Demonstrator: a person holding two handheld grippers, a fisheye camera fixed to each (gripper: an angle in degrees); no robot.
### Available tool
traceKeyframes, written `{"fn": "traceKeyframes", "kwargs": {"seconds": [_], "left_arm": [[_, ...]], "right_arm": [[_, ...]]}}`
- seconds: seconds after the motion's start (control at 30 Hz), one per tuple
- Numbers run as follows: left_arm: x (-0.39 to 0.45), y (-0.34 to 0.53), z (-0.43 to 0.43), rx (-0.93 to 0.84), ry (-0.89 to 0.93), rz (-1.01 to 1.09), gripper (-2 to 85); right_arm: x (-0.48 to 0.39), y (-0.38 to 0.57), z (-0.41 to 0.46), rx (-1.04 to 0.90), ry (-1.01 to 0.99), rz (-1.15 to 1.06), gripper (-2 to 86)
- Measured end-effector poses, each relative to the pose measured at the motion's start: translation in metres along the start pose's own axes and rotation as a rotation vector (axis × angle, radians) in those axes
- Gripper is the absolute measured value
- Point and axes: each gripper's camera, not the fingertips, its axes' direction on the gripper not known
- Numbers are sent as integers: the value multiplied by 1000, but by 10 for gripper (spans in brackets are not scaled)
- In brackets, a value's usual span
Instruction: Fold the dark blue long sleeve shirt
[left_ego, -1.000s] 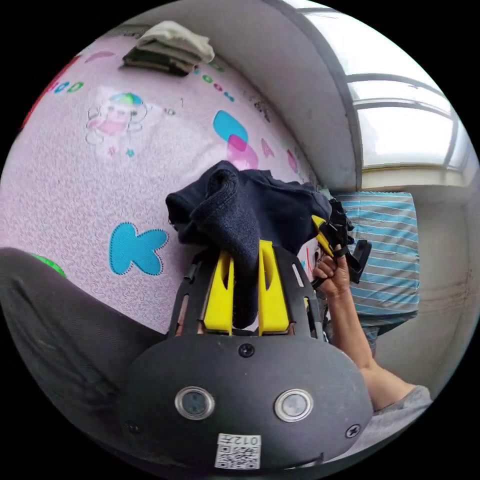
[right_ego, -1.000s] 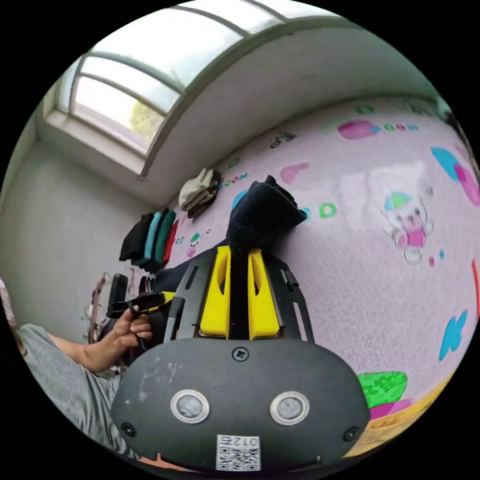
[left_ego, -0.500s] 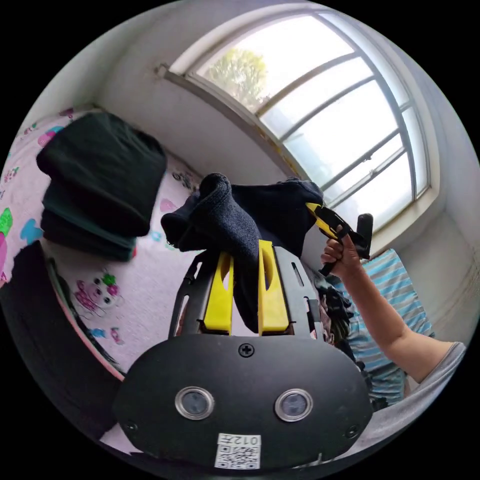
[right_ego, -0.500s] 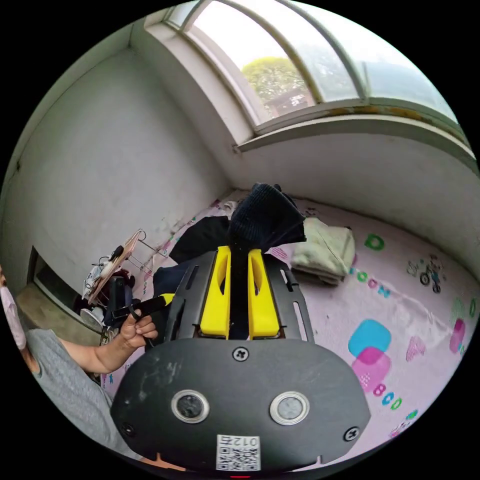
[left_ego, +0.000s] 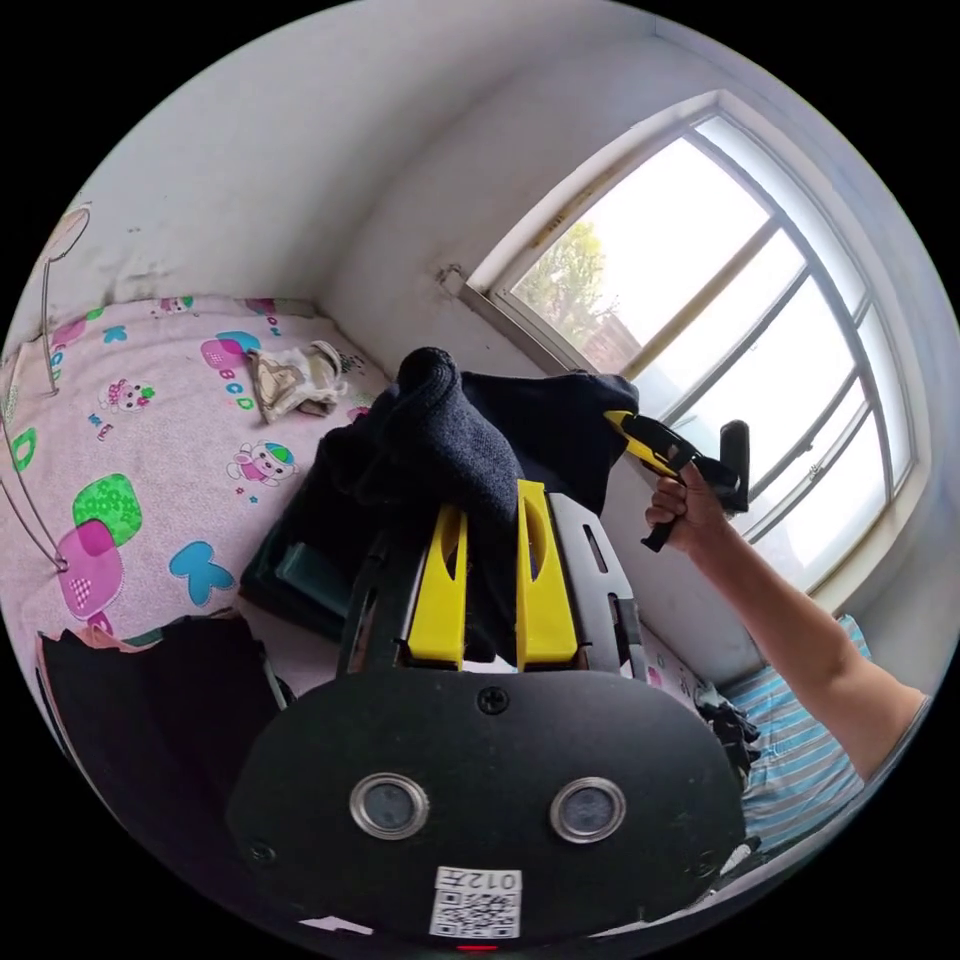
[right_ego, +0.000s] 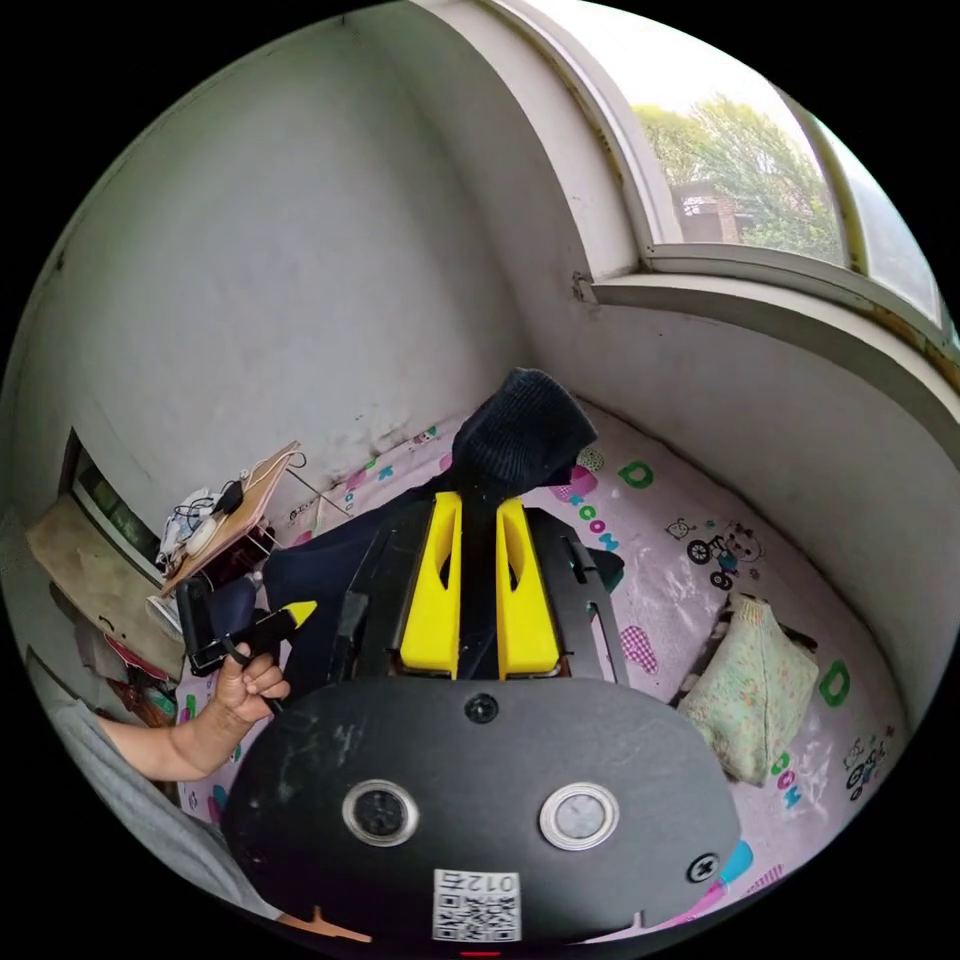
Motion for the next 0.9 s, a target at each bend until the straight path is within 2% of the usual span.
{"fn": "traceKeyframes", "kwargs": {"seconds": [0.17, 0.43, 0.53, 0.6, 0.7, 0.8, 0.9], "left_arm": [[-45, 3, 3, -4, -3, -41, 101], [-91, -4, -1, 15, 8, -61, 103], [-136, -2, 17, -65, 35, -220, 105], [-159, 0, 28, -124, -6, -256, 106], [-185, -2, 28, -147, 78, -253, 106], [-207, -6, 24, -147, 184, -268, 101], [-221, -9, 5, -94, 194, -275, 98]], "right_arm": [[39, 33, 68, -58, 1, -27, 53], [99, 65, 118, -86, 28, -81, 55], [138, 80, 150, -201, 105, -10, 72], [158, 99, 170, -308, 114, 19, 82], [179, 150, 173, -373, 217, -18, 97], [215, 212, 147, -342, 99, 109, 93], [251, 282, 122, -290, -25, 276, 96]]}}
